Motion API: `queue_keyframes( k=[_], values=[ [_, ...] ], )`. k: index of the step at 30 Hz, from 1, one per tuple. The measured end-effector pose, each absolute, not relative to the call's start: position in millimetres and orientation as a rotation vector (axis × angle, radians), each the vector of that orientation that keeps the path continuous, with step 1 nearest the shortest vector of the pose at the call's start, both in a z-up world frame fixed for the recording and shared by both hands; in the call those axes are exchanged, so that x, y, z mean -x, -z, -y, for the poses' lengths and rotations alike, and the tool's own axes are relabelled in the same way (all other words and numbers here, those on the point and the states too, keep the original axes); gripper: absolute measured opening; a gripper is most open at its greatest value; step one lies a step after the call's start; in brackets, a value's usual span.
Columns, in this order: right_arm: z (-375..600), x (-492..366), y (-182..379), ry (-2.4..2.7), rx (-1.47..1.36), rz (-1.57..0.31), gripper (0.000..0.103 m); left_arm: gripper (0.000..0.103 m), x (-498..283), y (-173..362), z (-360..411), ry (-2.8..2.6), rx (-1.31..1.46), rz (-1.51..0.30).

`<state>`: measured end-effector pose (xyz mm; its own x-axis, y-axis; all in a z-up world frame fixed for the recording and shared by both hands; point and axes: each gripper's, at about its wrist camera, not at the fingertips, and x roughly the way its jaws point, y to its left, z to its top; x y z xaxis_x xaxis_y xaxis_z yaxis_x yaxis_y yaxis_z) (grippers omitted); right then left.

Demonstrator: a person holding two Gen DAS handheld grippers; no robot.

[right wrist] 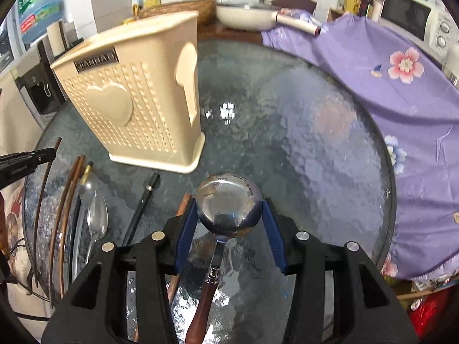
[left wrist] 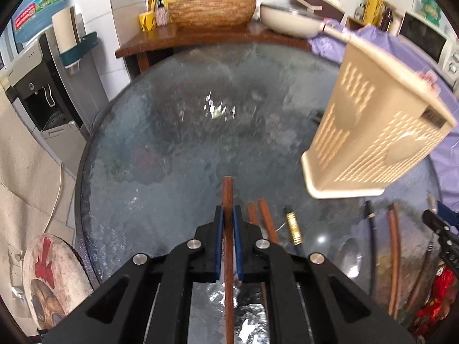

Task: Organize utensils
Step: 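Lift the ladle with the right tool while the left tool lifts the chopstick toward the holder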

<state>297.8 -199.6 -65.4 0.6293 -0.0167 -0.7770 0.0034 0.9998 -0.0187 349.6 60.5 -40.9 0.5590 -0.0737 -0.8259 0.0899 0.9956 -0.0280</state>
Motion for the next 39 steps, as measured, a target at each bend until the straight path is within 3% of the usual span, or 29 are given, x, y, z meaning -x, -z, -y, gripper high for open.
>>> queue_keyframes(
  k=[18,39],
  values=[
    [203,-263,19,0.021,0.050,-0.638,0.047,0.007,-308,-33,-59,0.086,-0.016,-0.678],
    [196,-246,-22,-0.063,0.058,-0.554,0.046,0.007,-285,-74,-70,0.183,0.084,-0.584]
  ],
)
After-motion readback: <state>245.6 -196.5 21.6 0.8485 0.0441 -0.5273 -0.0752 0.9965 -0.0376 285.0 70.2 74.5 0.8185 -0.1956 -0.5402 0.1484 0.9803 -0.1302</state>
